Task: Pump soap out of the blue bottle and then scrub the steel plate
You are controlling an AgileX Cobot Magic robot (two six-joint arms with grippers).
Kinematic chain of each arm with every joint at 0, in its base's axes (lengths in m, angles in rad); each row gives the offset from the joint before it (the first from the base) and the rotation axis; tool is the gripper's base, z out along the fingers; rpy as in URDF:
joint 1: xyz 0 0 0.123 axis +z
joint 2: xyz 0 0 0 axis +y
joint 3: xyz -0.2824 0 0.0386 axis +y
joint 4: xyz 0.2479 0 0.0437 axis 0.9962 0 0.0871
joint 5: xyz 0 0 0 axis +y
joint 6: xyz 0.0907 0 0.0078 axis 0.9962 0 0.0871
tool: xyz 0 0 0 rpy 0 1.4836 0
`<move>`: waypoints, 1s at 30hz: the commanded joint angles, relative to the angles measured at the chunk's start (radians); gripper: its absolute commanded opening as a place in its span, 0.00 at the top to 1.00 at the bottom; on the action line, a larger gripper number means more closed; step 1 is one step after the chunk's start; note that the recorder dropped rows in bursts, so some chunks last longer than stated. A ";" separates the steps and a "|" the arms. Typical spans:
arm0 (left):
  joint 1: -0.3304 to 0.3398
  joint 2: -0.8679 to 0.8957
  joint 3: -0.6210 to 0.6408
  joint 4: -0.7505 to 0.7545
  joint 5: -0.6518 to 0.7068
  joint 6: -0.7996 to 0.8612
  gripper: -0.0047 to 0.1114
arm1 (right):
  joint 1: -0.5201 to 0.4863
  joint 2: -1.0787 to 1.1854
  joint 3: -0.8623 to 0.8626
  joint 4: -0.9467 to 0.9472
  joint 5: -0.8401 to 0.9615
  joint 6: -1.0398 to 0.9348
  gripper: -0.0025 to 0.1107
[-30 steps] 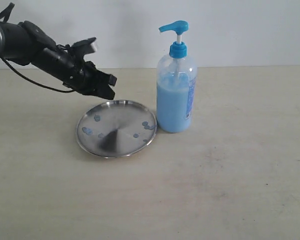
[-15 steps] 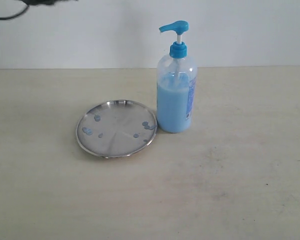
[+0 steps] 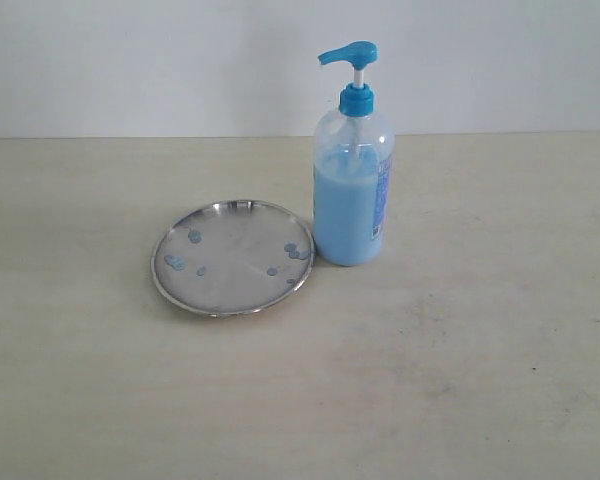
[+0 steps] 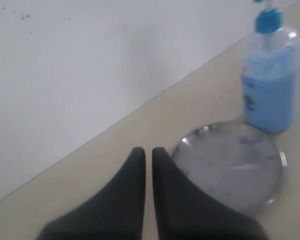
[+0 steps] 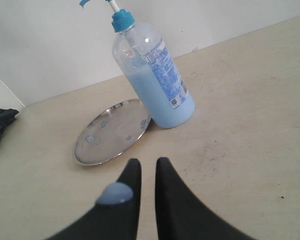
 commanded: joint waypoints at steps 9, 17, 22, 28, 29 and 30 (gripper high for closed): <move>0.001 -0.510 0.071 0.128 0.293 -0.195 0.92 | 0.000 0.001 0.000 0.000 -0.008 -0.002 0.98; 0.001 -0.646 0.071 0.633 0.723 -1.182 0.92 | 0.000 0.001 0.000 0.000 -0.008 -0.002 0.98; 0.001 -0.678 0.092 0.763 0.754 -1.314 0.92 | 0.000 0.001 0.000 0.000 -0.008 -0.002 0.98; 0.001 -0.775 0.103 0.829 0.786 -1.421 0.92 | 0.000 0.001 0.000 0.000 -0.008 -0.002 0.98; 0.001 -0.783 0.103 0.829 0.786 -1.422 0.92 | 0.000 0.001 0.000 0.000 -0.008 -0.002 0.98; 0.001 -0.783 0.103 0.829 0.786 -1.422 0.92 | 0.000 0.001 0.000 0.000 -0.008 -0.002 0.98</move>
